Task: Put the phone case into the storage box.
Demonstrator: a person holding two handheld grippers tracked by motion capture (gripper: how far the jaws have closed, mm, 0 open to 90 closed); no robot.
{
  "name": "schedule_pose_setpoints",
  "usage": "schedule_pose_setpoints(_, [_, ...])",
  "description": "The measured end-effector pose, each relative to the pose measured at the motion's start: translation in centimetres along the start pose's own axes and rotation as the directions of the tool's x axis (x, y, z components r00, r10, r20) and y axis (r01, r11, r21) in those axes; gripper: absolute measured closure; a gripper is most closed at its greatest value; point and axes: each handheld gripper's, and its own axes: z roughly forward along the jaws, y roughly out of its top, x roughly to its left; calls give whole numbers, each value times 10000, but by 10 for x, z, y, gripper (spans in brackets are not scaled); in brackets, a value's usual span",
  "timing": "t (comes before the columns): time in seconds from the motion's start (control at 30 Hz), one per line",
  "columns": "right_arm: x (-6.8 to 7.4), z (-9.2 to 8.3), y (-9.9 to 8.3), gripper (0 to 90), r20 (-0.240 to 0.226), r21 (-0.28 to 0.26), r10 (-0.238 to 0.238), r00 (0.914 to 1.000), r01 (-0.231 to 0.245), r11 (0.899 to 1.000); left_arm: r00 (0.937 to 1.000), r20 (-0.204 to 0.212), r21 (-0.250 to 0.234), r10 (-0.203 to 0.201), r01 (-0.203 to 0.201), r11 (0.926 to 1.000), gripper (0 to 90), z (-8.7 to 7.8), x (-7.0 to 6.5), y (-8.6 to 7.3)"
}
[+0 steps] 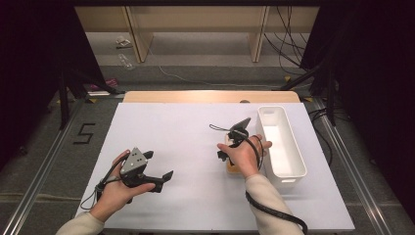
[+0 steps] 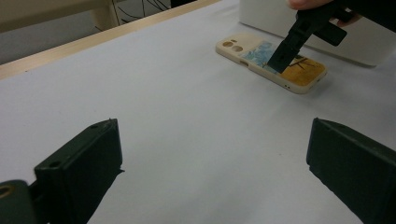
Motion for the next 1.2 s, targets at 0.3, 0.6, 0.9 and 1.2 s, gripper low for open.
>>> schedule_pose_setpoints(0.3, [4,6,0,34,136,203,76,9999,-78,9998,10000,19,-14,14,-14,10000,31,0,0,0])
schedule_pose_setpoints(0.6, [4,11,1,50,351,362,228,9991,-240,9991,10000,28,-19,17,-17,10000,31,0,-1,0])
schedule_pose_setpoints(0.9, [6,13,3,59,663,423,348,9972,-376,9984,10000,69,-33,29,-29,10000,32,0,-1,1])
schedule_pose_setpoints(1.2, [5,19,7,71,913,525,437,9949,-486,9974,10000,76,-59,6,-5,10000,33,0,-1,1])
